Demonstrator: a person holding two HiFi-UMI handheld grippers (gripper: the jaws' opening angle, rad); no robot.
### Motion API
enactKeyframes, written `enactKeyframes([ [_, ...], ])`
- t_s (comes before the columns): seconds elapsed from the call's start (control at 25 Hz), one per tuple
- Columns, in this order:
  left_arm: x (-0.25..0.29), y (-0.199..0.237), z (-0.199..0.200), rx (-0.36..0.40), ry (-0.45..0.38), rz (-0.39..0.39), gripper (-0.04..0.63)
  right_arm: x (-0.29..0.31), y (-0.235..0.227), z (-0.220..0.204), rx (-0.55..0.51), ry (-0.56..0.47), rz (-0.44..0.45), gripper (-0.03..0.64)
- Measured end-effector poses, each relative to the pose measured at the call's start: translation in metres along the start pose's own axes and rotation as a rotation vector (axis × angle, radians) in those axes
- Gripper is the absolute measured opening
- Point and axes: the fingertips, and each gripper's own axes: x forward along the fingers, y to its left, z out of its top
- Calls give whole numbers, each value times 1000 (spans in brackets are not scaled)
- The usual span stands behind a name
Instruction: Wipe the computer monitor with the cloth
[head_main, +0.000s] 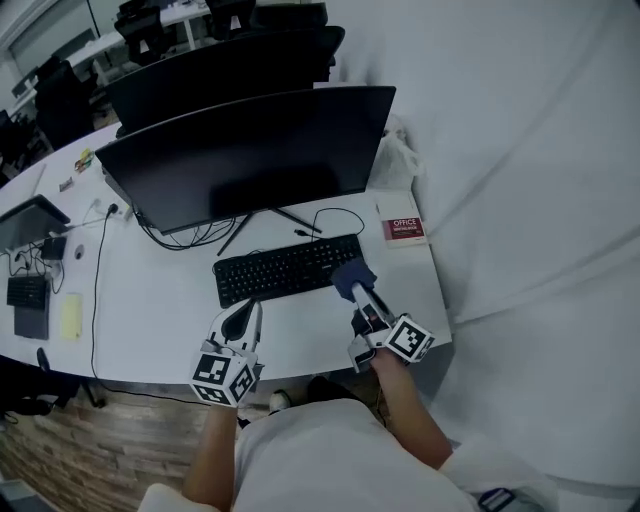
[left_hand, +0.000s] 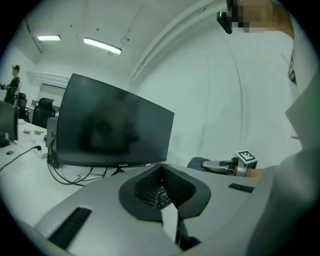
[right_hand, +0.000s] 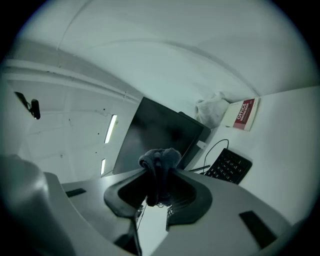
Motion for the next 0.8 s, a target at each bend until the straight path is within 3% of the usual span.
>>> enactKeyframes([
  [0.48, -112, 27, -10, 3, -29, -53, 6, -61, 129, -57, -480, 7, -15, 118],
  [0.8, -137, 11, 4, 18, -83, -93, 6, -95, 163, -78, -574, 17, -18, 118],
])
